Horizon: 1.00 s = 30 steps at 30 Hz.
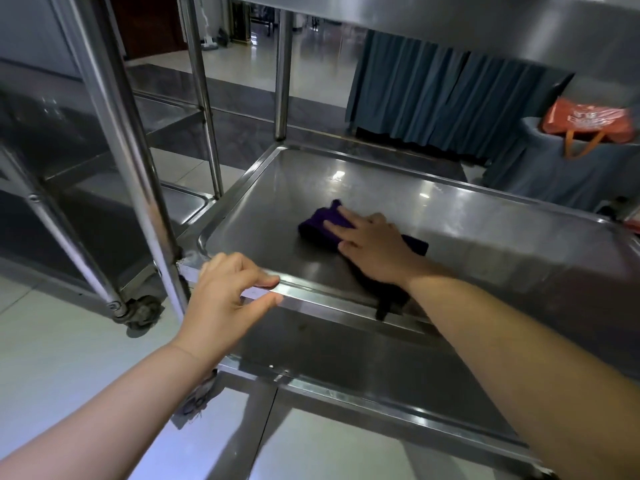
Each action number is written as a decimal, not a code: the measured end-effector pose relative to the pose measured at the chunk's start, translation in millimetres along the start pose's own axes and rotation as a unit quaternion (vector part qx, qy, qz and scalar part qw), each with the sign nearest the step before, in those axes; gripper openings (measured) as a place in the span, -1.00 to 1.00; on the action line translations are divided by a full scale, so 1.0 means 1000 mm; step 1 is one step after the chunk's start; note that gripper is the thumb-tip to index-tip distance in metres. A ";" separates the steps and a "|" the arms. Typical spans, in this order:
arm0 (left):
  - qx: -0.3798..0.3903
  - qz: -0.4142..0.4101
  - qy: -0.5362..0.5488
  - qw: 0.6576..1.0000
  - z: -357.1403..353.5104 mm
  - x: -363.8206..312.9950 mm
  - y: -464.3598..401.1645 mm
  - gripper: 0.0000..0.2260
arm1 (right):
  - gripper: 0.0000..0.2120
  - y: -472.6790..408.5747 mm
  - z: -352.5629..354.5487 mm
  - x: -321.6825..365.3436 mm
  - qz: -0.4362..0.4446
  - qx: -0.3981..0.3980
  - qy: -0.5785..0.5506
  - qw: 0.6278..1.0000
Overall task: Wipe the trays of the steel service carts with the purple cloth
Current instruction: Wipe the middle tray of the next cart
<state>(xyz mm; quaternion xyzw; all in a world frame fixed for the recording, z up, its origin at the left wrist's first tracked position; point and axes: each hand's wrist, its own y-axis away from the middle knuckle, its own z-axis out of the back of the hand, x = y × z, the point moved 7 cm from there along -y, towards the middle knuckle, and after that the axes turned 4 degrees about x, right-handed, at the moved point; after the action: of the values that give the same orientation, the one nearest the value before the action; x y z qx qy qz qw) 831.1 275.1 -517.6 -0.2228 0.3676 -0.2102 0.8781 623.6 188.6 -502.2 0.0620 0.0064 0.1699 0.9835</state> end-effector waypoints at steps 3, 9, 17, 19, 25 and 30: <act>-0.011 -0.018 -0.039 0.999 0.012 0.007 0.003 -0.74 | -0.55 -0.015 0.004 -0.051 -0.113 -0.008 0.004 0.994; -0.087 0.024 -0.063 0.994 0.028 0.035 0.012 -0.72 | -0.52 -0.031 0.004 -0.063 -0.237 -0.014 0.011 0.971; -0.138 -0.007 -0.040 0.990 0.027 0.032 0.016 -0.79 | -0.52 -0.042 0.002 0.089 0.006 -0.015 0.037 0.999; -0.141 -0.007 -0.048 0.989 0.027 0.033 0.018 -0.78 | -0.51 -0.037 -0.003 0.124 0.070 0.007 0.036 0.997; -0.142 -0.025 -0.053 0.988 0.031 0.035 0.022 -0.77 | -0.53 -0.052 0.000 0.120 0.083 0.013 0.021 0.996; -0.132 -0.026 -0.042 0.990 0.032 0.040 0.022 -0.79 | -0.54 -0.099 0.010 0.052 -0.037 -0.009 0.028 0.999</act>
<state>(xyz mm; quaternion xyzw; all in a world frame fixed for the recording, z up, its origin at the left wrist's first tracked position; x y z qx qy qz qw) 884.4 279.1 -531.4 -0.3551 0.3491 -0.1727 0.8499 706.4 112.3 -503.7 0.0481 0.0346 0.1347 0.9891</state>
